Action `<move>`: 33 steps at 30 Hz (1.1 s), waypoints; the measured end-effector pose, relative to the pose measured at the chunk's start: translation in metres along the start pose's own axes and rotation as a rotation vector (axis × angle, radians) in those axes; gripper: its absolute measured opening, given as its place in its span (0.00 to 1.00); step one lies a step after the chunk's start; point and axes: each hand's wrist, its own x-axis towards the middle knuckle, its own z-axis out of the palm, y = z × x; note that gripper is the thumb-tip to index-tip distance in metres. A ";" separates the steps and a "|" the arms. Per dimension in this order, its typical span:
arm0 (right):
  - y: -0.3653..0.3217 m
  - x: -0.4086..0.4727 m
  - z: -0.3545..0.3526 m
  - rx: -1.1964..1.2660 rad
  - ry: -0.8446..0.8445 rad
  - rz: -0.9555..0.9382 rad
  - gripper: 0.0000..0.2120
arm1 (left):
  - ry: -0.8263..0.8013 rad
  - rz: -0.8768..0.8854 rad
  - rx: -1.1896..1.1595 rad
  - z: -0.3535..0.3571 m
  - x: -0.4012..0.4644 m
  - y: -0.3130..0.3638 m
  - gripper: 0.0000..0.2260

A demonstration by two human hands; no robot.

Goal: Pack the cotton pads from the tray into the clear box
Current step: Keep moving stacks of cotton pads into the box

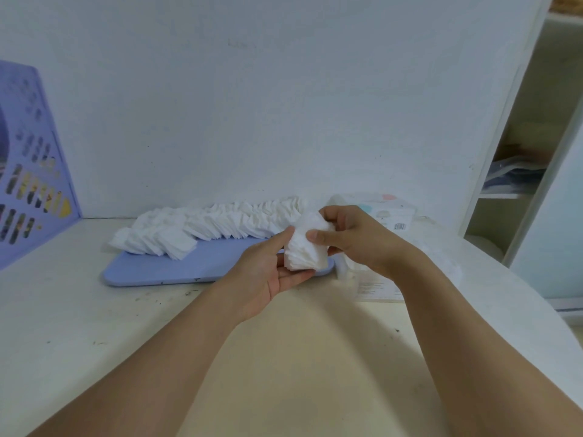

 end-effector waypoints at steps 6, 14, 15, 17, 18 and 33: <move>0.001 0.002 0.001 -0.009 0.134 -0.123 0.04 | 0.014 -0.004 -0.044 -0.001 0.002 0.002 0.16; 0.001 0.006 0.005 -0.164 0.188 -0.234 0.05 | -0.043 0.007 0.035 -0.002 0.002 0.001 0.23; 0.001 0.006 0.006 -0.167 0.203 -0.239 0.05 | -0.054 0.024 0.089 -0.002 0.002 0.000 0.23; 0.001 0.006 0.007 -0.157 0.229 -0.237 0.05 | -0.054 0.050 0.145 -0.004 0.002 -0.003 0.20; 0.001 0.007 0.007 -0.152 0.241 -0.237 0.06 | -0.051 0.056 0.148 -0.004 0.002 -0.003 0.18; 0.003 0.008 0.000 -0.199 0.168 -0.253 0.05 | -0.088 0.033 0.111 -0.008 0.004 -0.002 0.18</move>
